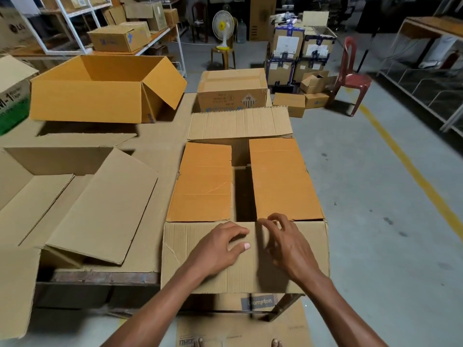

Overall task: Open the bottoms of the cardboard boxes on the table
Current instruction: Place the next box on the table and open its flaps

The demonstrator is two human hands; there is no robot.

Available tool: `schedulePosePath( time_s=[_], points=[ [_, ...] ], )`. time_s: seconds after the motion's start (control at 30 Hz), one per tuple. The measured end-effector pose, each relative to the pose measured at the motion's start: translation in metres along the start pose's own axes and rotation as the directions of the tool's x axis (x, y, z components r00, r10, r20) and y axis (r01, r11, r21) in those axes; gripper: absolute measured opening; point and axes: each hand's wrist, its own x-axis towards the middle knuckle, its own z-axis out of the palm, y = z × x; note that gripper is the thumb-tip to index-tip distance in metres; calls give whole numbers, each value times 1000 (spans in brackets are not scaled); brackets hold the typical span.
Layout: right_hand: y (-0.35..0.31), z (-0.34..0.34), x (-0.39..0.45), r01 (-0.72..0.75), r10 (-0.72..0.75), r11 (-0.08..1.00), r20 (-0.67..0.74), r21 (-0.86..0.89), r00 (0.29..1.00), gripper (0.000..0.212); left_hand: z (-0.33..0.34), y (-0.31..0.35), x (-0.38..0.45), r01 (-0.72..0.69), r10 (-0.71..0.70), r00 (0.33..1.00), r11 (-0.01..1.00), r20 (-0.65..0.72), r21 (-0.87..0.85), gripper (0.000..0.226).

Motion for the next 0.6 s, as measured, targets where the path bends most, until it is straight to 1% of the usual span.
schedulePosePath(
  time_s=[0.13, 0.2, 0.27, 0.33, 0.4, 0.43, 0.5, 0.53, 0.6],
  points=[
    [-3, 5, -1, -21, 21, 1000, -36, 4, 999, 94, 11, 11, 10, 0, -22, 984, 992, -176, -125, 29],
    [-4, 4, -1, -26, 26, 1000, -33, 9, 999, 95, 10, 20, 21, 17, -50, 976, 988, -211, -154, 33],
    [-7, 3, 0, -40, 41, 999, -15, 13, 999, 96, 7, 30, 37, 99, -158, 965, 957, -207, -271, 38],
    [-9, 4, 0, -54, 54, 998, -1, 11, 999, 98, 2, 37, 54, 236, -317, 937, 886, -149, -399, 45],
    [-10, 6, 0, -65, 65, 998, -2, 15, 998, 98, -1, 42, 69, 350, -410, 912, 810, -28, -471, 49],
    [-11, 7, 0, -70, 70, 997, -3, 19, 998, 97, -3, 44, 74, 380, -423, 905, 769, 36, -515, 45],
    [-10, 8, 0, -76, 76, 997, 1, 30, 997, 97, -4, 49, 82, 415, -422, 897, 698, 132, -584, 26],
    [-10, 8, 0, -78, 78, 996, 5, 35, 997, 97, -6, 52, 85, 424, -415, 895, 676, 164, -603, 25],
    [-9, 7, 0, -80, 80, 996, 11, 41, 997, 96, -6, 56, 91, 440, -419, 888, 649, 191, -620, 43]
  ],
)
